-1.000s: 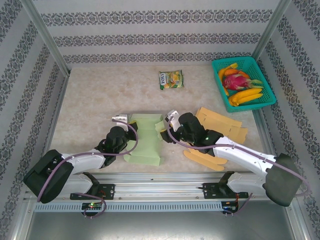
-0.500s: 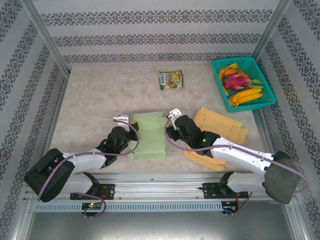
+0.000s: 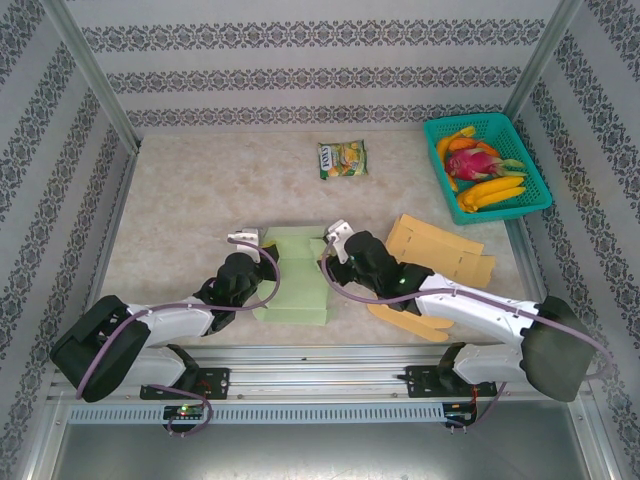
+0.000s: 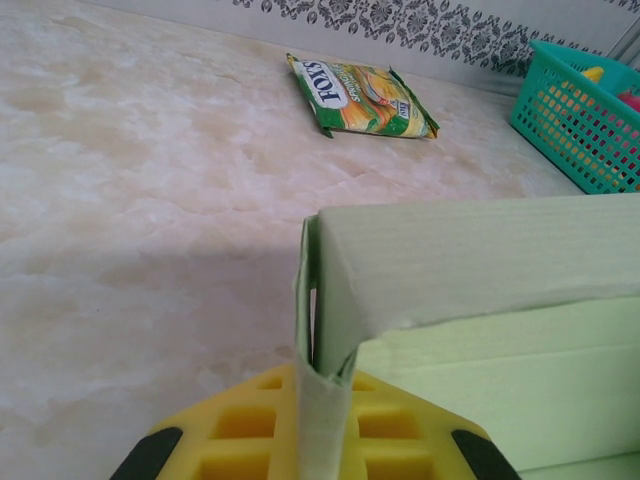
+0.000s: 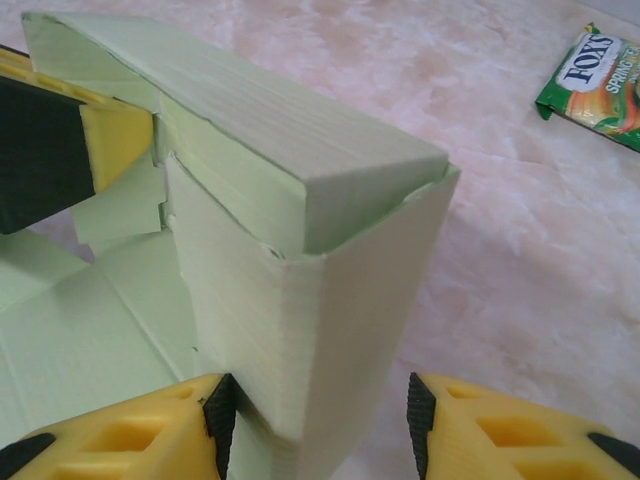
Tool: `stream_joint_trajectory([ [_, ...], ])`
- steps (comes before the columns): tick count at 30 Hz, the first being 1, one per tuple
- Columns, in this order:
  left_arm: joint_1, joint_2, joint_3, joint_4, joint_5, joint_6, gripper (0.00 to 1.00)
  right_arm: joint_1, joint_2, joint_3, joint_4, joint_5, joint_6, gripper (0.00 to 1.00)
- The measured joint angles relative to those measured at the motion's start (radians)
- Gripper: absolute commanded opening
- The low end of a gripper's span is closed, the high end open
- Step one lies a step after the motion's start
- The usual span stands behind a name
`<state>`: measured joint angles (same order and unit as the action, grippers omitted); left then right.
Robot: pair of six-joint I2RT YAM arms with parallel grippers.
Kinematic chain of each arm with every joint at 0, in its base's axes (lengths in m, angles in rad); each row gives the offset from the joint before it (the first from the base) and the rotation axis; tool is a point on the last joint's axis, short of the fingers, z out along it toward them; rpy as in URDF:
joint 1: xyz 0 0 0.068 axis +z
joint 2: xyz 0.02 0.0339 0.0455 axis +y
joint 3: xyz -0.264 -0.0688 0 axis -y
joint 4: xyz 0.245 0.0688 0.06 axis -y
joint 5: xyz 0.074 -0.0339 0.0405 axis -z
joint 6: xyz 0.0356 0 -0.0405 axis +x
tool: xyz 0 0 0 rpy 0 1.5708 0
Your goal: Fold the paper box
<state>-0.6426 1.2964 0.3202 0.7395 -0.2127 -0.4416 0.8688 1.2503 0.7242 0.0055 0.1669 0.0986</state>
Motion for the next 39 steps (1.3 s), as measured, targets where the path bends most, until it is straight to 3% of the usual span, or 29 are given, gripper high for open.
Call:
stream_joint_trajectory([
  [12,-0.020,0.021,0.033,-0.053,-0.081,-0.019,0.00,0.026,0.120,0.046,0.019,0.101,0.030,0.40],
  [23,-0.061,0.045,0.090,-0.162,-0.211,-0.150,0.00,0.040,0.215,0.097,0.056,0.307,0.087,0.21],
  [29,-0.090,0.048,0.117,-0.227,-0.255,-0.227,0.00,0.045,0.247,0.104,0.064,0.410,0.136,0.21],
  [39,-0.117,0.062,0.165,-0.294,-0.297,-0.293,0.00,0.034,0.264,0.114,0.075,0.473,0.166,0.22],
])
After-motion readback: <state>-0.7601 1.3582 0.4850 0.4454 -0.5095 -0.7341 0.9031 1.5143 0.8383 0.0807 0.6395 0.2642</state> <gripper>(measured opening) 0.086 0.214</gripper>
